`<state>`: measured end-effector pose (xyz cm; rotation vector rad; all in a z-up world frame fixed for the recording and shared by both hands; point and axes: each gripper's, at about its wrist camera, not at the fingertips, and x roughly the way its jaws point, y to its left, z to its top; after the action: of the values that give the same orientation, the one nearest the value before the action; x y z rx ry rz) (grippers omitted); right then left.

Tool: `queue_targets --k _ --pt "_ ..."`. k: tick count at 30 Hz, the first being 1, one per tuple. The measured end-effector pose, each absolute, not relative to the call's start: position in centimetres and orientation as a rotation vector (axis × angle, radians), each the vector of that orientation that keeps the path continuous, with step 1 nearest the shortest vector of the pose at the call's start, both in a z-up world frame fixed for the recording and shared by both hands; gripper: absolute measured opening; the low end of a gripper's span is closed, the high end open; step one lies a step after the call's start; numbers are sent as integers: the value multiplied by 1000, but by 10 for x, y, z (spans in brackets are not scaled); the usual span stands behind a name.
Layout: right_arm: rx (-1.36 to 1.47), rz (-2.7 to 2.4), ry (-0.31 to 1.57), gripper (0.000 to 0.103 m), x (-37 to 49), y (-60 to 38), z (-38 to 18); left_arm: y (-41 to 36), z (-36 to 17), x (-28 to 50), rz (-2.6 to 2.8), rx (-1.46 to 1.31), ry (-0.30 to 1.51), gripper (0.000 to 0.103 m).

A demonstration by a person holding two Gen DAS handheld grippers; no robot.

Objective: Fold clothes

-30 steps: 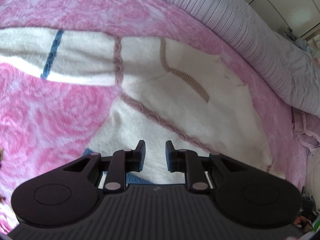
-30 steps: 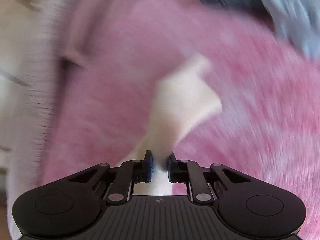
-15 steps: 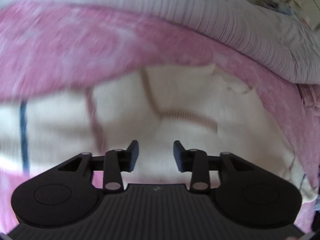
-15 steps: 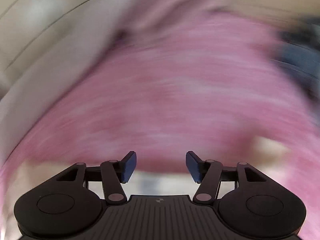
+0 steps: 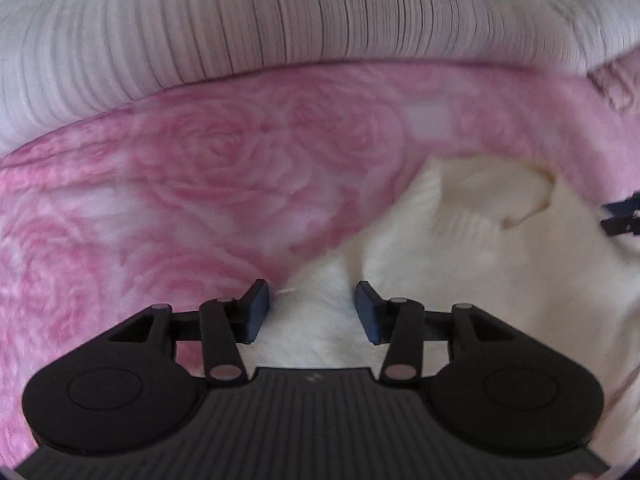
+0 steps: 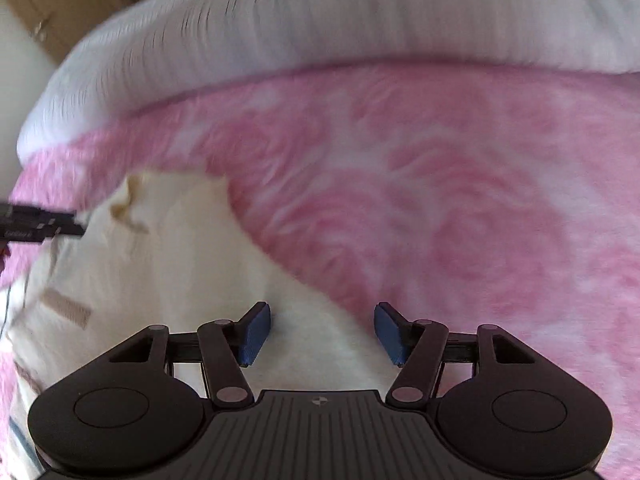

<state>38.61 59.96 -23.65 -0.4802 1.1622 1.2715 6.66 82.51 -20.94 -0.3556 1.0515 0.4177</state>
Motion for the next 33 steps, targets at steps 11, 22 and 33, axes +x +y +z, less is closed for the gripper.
queue_targets --k 11,22,33 --pt "-467 1215 853 15 388 596 -213 827 -205 52 497 -264 859 20" --pt "-387 1028 986 47 387 595 -217 815 -205 55 592 -281 906 32" --pt "-312 1075 975 50 330 488 -156 720 -156 -50 506 -294 855 26"
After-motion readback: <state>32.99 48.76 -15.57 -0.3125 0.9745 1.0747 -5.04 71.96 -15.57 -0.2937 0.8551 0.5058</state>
